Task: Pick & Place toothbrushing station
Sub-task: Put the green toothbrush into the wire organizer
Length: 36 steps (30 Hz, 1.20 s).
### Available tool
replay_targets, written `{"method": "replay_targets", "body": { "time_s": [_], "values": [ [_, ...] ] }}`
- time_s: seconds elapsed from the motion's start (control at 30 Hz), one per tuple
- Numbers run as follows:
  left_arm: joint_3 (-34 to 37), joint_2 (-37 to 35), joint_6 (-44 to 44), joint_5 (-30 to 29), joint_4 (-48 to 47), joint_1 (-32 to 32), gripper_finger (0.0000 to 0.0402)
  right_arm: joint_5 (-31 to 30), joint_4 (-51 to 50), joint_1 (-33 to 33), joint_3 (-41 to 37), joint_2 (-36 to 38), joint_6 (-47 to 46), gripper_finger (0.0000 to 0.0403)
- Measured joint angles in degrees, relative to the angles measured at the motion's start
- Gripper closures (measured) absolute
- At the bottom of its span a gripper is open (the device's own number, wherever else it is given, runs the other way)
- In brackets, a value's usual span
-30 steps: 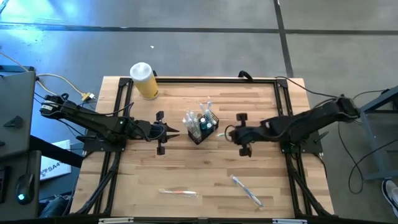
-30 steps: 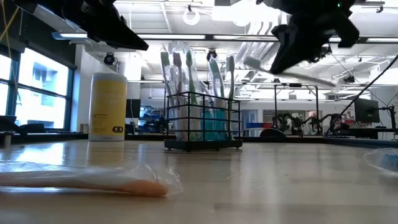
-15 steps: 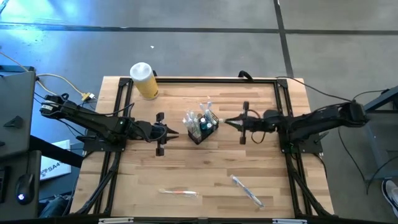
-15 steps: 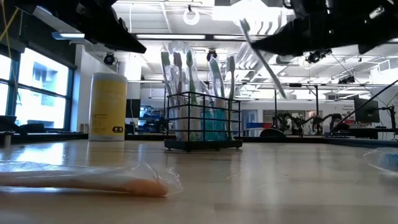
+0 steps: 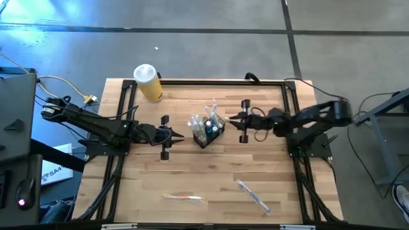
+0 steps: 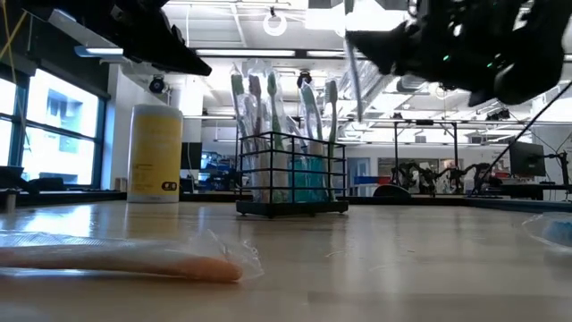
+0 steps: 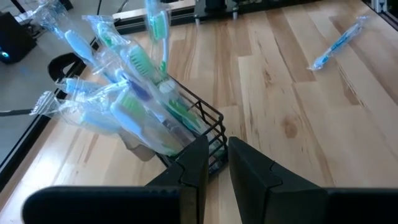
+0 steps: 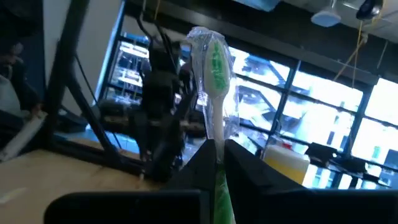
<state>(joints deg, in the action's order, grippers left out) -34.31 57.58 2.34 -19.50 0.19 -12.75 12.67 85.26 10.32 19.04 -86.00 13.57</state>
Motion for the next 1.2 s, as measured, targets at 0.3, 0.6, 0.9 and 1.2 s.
{"method": "replay_targets", "body": {
  "time_s": [0.3, 0.6, 0.9, 1.2],
  "values": [
    [0.0, 0.0, -0.2, 1.2, -0.4, 0.0, 0.0343, 3.2, 0.0, 1.4, 9.3, -7.9, 0.0, 0.0385],
    [0.0, 0.0, -1.1, 1.1, -3.4, 0.0, 0.0343, 1.2, -2.5, 2.3, 10.0, -8.1, -2.9, 0.0385],
    [0.0, 0.0, -1.6, 1.1, -3.3, 0.0, 0.0343, 2.7, -3.3, 3.0, 10.0, -13.2, -6.3, 0.0385],
    [0.0, 0.0, -1.6, 1.1, -3.3, 0.0, 0.0343, 2.2, -3.2, 3.4, 10.0, -18.8, -9.5, 0.0385]
  ]
}}
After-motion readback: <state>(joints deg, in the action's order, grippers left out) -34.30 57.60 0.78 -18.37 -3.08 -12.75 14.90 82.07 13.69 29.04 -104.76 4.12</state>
